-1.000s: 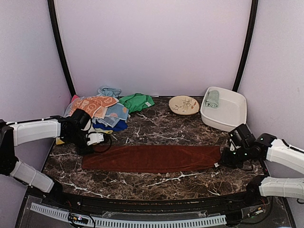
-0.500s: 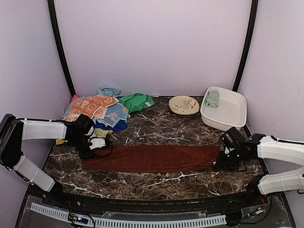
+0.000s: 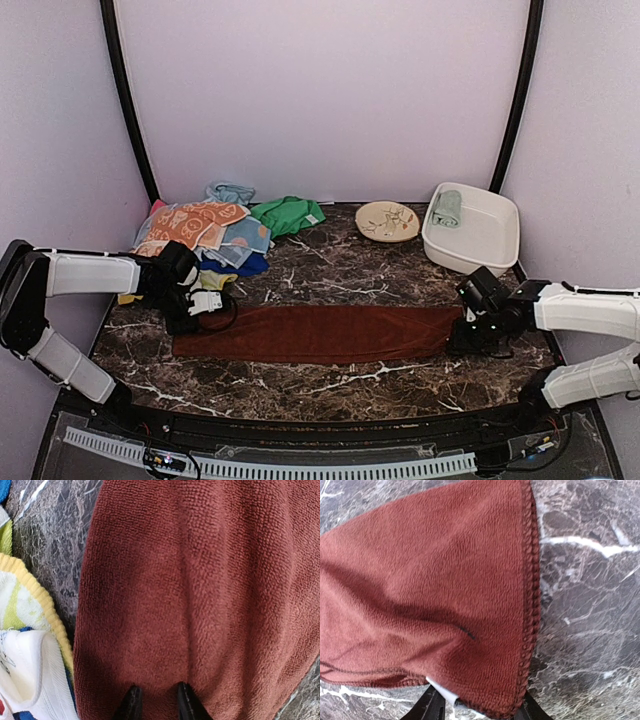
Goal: Roll the towels
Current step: Adjust the towel at the center of the board.
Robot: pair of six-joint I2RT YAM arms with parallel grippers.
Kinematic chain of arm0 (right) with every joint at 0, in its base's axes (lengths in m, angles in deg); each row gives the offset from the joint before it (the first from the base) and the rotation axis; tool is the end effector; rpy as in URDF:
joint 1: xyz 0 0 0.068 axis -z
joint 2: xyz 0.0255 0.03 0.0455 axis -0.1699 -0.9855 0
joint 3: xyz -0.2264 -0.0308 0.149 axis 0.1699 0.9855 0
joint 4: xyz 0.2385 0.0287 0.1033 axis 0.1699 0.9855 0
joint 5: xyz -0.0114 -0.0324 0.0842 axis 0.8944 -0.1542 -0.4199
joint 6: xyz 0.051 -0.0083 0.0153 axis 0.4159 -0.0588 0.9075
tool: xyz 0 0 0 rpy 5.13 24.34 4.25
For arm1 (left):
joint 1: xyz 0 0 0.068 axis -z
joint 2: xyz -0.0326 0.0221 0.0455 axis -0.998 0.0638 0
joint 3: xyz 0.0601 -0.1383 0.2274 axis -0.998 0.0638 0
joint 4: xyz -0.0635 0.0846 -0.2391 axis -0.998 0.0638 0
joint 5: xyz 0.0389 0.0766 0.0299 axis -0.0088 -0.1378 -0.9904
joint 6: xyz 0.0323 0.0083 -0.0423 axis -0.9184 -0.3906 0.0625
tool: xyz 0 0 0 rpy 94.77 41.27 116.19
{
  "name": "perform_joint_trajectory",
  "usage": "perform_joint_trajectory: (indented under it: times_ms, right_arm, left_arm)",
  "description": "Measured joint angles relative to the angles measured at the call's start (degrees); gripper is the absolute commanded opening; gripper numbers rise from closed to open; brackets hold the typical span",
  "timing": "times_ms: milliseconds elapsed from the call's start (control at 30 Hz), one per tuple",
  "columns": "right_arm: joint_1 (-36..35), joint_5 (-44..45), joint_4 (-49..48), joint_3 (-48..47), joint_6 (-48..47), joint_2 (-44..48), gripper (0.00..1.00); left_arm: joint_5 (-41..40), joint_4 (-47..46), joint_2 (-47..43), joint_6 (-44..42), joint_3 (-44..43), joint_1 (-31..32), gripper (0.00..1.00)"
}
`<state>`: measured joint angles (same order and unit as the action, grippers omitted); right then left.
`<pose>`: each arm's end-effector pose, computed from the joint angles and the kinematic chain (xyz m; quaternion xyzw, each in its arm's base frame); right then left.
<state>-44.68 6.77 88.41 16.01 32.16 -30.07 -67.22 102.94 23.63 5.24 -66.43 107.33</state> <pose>0.1489 0.0993 0.1552 0.0953 0.9778 0.0753 0.1707 0.2348 -0.0874 0.1532 0.5674 0.8004 0.0827 0.1747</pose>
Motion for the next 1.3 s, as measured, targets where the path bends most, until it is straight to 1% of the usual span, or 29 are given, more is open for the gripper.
perform_joint_trajectory:
  times_ms: [100,200,367,433,500,633,667,767,1000,1067,1167,1300]
  right_arm:
    - [0.0,0.8,-0.2,-0.7,-0.5,-1.2,0.42]
    - [0.0,1.5,-0.7,-0.7,-0.5,-1.9,0.37]
    - [0.0,1.2,-2.4,-0.7,-0.9,-3.8,0.38]
    - [-0.1,1.3,-2.8,-0.8,-0.9,-4.6,0.37]
    - [-0.3,1.5,-2.9,-1.0,-0.9,-5.0,0.34]
    - [-0.3,2.1,-2.8,-0.9,0.1,-4.9,0.22]
    - [-0.3,2.3,-2.8,-0.8,0.3,-4.7,0.20]
    - [-0.3,3.0,-1.7,0.0,1.9,-3.3,0.19]
    - [-0.3,5.6,5.0,0.3,4.8,1.1,0.20]
    - [-0.3,5.9,6.7,0.1,5.2,1.9,0.21]
    - [-0.3,5.9,9.8,-1.5,5.3,2.9,0.24]
    - [-0.3,5.5,10.9,-4.5,6.1,5.6,0.27]
  left_arm:
    - [0.0,0.0,0.1,-0.1,0.0,0.0,0.24]
    - [-0.2,-0.4,0.2,-0.2,0.0,0.0,0.23]
    - [-0.2,-0.7,0.1,-0.5,0.2,0.0,0.22]
    - [-0.2,-0.7,0.1,-0.5,0.3,0.0,0.21]
    - [-0.3,-0.9,0.2,-0.6,0.3,0.0,0.20]
    - [-0.5,-1.6,0.4,-0.8,0.3,-0.2,0.17]
    - [-0.6,-1.7,0.5,-0.8,0.3,-0.2,0.17]
    - [-1.0,-2.3,0.6,-1.0,0.4,-0.2,0.17]
    - [-1.6,-4.9,0.4,-1.5,1.5,-0.3,0.16]
    - [-1.5,-4.9,0.2,-1.4,1.6,-0.3,0.18]
    - [-1.0,-4.8,0.0,-1.2,1.5,-0.5,0.23]
    - [0.8,-3.6,-0.1,-0.7,0.8,-0.9,0.33]
